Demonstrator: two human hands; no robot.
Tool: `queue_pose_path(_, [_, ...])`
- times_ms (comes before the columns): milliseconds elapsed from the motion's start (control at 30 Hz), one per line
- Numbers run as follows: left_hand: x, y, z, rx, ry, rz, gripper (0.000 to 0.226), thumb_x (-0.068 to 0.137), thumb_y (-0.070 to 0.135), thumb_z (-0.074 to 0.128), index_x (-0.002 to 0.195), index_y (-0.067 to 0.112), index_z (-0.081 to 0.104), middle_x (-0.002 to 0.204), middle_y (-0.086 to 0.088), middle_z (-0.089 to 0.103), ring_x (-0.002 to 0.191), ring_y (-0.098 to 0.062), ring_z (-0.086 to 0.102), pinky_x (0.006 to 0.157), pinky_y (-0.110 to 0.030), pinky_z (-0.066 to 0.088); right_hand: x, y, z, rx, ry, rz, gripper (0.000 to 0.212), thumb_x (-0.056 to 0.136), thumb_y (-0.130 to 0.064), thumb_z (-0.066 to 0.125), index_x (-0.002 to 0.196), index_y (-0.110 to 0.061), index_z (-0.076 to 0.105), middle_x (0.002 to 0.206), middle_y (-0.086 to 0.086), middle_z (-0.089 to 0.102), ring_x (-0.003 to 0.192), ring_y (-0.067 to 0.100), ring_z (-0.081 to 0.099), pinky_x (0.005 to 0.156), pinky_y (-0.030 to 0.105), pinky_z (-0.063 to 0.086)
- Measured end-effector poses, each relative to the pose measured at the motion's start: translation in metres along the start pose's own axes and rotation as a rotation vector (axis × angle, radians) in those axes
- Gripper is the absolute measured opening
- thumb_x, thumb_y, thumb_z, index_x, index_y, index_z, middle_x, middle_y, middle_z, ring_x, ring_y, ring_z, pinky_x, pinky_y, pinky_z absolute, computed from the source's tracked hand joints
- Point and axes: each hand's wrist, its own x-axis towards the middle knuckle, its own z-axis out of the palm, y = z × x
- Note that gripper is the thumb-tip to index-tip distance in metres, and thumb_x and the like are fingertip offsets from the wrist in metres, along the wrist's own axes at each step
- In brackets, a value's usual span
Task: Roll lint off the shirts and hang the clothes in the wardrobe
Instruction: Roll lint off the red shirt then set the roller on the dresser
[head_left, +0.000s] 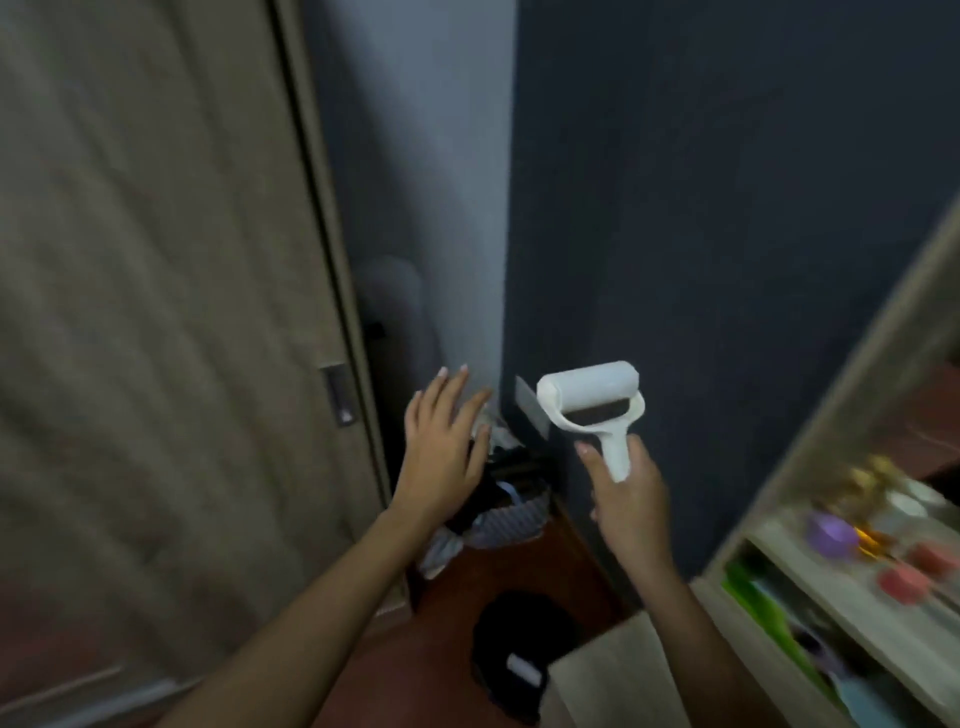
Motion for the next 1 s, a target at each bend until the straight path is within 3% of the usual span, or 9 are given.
queue_pose_path(67, [0.007, -0.036, -0.018, 0.060, 0.055, -0.043, 0.042, 0.092, 0.030, 0.043, 0.131, 0.018, 0.053, 0.150, -0.011, 0.038, 0.141, -0.030, 0.028, 0.109, -0.050, 0.030, 0.009, -0.024, 0.038, 0.050, -0.027, -0.040, 0.020, 0.089, -0.033, 0.064, 0.079, -0.016, 0.058, 0.065, -0.002, 0.059, 0.060, 0.009, 0.054, 0.053, 0.026, 0.041])
queue_pose_path(267, [0.017, -0.151, -0.057, 0.220, 0.109, -0.159, 0.054, 0.084, 0.019, 0.047, 0.138, 0.016, 0.046, 0.155, -0.015, 0.026, 0.144, -0.032, 0.019, 0.113, -0.050, 0.024, 0.025, -0.069, 0.149, 0.176, -0.090, -0.024, 0.043, 0.089, -0.027, 0.063, 0.052, -0.017, 0.044, 0.046, -0.005, 0.040, 0.048, 0.009, 0.036, 0.049, 0.026, 0.029])
queue_pose_path(367, [0.024, -0.205, -0.065, 0.244, 0.099, -0.207, 0.061, 0.082, 0.016, 0.048, 0.143, 0.013, 0.039, 0.157, -0.019, 0.018, 0.146, -0.033, 0.014, 0.113, -0.051, 0.026, 0.031, -0.092, 0.198, 0.173, -0.094, -0.067, 0.043, 0.089, -0.022, 0.062, 0.051, -0.015, 0.044, 0.046, -0.005, 0.041, 0.046, 0.006, 0.037, 0.049, 0.025, 0.030])
queue_pose_path(467, [0.033, -0.246, -0.067, 0.277, 0.094, -0.263, 0.070, 0.084, 0.013, 0.051, 0.149, 0.012, 0.025, 0.158, -0.020, 0.008, 0.147, -0.034, 0.005, 0.115, -0.052, 0.022, 0.038, -0.112, 0.240, 0.223, -0.117, -0.103, 0.035, 0.091, -0.028, 0.063, 0.063, -0.009, 0.054, 0.053, -0.003, 0.049, 0.050, 0.001, 0.045, 0.050, 0.018, 0.037])
queue_pose_path(567, [0.038, -0.272, -0.055, 0.305, 0.079, -0.281, 0.079, 0.082, 0.011, 0.057, 0.151, 0.012, 0.019, 0.158, -0.021, 0.005, 0.146, -0.038, 0.003, 0.115, -0.055, 0.020, 0.042, -0.119, 0.274, 0.265, -0.132, -0.056, 0.028, 0.090, -0.034, 0.063, 0.073, -0.012, 0.062, 0.062, 0.004, 0.057, 0.058, 0.008, 0.050, 0.055, 0.025, 0.040])
queue_pose_path(733, [0.042, -0.297, -0.020, 0.341, -0.006, -0.282, 0.094, 0.074, 0.017, 0.068, 0.152, 0.014, 0.015, 0.156, -0.027, 0.008, 0.142, -0.045, 0.013, 0.108, -0.065, 0.025, 0.037, -0.108, 0.315, 0.314, -0.076, 0.078, 0.035, 0.088, -0.027, 0.067, 0.056, -0.018, 0.056, 0.049, -0.007, 0.050, 0.052, 0.011, 0.048, 0.054, 0.028, 0.037])
queue_pose_path(900, [0.041, -0.315, 0.006, 0.318, 0.004, -0.265, 0.093, 0.081, 0.035, 0.063, 0.152, 0.017, 0.005, 0.157, -0.023, 0.001, 0.143, -0.044, 0.007, 0.107, -0.065, 0.018, 0.044, -0.094, 0.330, 0.304, -0.121, 0.118, 0.034, 0.086, -0.020, 0.069, 0.067, 0.005, 0.057, 0.056, 0.010, 0.053, 0.056, 0.017, 0.050, 0.056, 0.030, 0.037])
queue_pose_path(1000, [0.045, -0.322, 0.020, 0.317, 0.056, -0.253, 0.097, 0.080, 0.045, 0.062, 0.152, 0.019, 0.002, 0.158, -0.019, -0.011, 0.143, -0.044, 0.003, 0.107, -0.065, 0.011, 0.052, -0.086, 0.333, 0.295, -0.131, 0.113, 0.039, 0.085, -0.020, 0.069, 0.063, 0.009, 0.054, 0.050, 0.008, 0.048, 0.050, 0.015, 0.046, 0.051, 0.031, 0.037])
